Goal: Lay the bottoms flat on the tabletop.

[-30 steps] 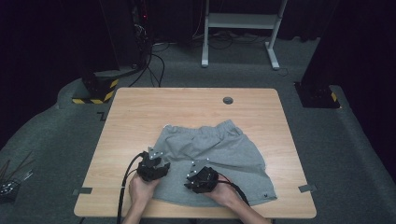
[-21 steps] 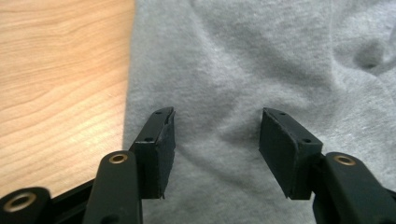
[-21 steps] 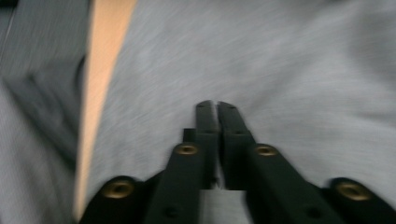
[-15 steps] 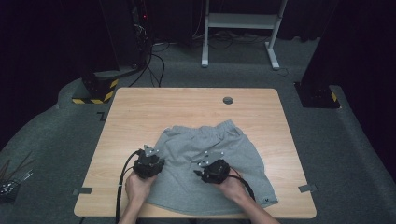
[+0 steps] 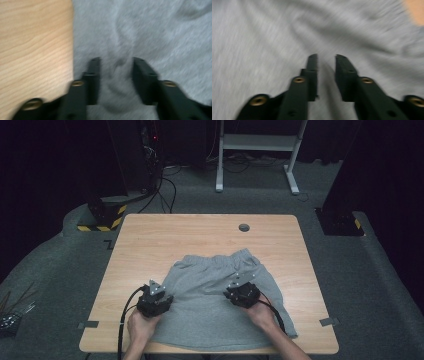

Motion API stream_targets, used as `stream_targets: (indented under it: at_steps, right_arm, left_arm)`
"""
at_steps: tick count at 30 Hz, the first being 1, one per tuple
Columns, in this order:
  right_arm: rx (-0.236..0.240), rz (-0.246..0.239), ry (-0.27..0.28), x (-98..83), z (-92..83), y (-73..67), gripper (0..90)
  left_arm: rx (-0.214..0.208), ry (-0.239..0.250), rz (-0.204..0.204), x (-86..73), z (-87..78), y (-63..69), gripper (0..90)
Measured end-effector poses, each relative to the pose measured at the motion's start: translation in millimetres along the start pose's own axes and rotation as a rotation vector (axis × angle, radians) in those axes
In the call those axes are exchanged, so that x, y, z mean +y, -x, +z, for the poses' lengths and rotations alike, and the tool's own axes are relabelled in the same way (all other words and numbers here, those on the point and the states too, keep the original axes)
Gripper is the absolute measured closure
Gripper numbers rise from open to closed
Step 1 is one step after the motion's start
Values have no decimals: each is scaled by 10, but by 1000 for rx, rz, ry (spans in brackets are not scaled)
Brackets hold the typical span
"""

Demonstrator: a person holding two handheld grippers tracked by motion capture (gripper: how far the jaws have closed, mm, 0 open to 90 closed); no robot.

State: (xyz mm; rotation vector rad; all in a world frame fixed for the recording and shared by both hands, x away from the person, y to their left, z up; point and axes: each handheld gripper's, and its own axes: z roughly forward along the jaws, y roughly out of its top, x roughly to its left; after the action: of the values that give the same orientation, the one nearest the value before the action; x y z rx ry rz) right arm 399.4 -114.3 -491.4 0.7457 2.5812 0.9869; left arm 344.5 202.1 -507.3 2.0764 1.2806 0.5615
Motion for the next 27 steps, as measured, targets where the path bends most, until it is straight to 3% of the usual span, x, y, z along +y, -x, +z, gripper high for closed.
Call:
stream_targets:
  at_steps: [4,5,6,8,11,13,14,17,18,19,21,23,25,27]
  right_arm:
    - [-51,112,29,127,47,211,562]
    - [-51,161,46,224,104,320,530]
    - [-53,174,55,290,131,354,517]
    - [-52,175,64,368,163,369,510]
    - [-32,149,42,612,334,316,471]
    - [-9,129,-39,762,616,245,448]
    - [-9,129,-39,762,616,245,448]
    - [-16,122,-89,785,847,202,456]
    - [-21,108,-124,773,920,195,482]
    - [-22,99,-118,759,954,188,565]
    - [-22,89,-144,808,955,194,826]
    - [-45,11,-196,908,973,180,871]
    - [-101,-37,-144,1047,917,141,874]
    - [-110,-18,-66,1146,848,154,873]
  left_arm:
    - [8,39,-9,-12,89,39,397]
    - [8,44,-21,-33,109,30,380]
    - [2,56,-42,-63,127,13,372]
    - [-9,94,-79,-121,132,-3,367]
    - [-15,95,-90,-127,128,-11,357]
    - [-2,86,-72,-122,135,4,344]
    - [10,83,-59,-121,139,24,344]
    - [38,75,-21,-117,148,82,319]
    - [37,77,-26,-118,150,83,319]
    - [32,72,-26,-116,148,75,317]
    - [36,74,-30,-117,151,80,316]
    - [41,77,-26,-118,150,89,316]
    - [43,78,-25,-117,151,89,314]
    - [47,75,-27,-116,151,84,313]
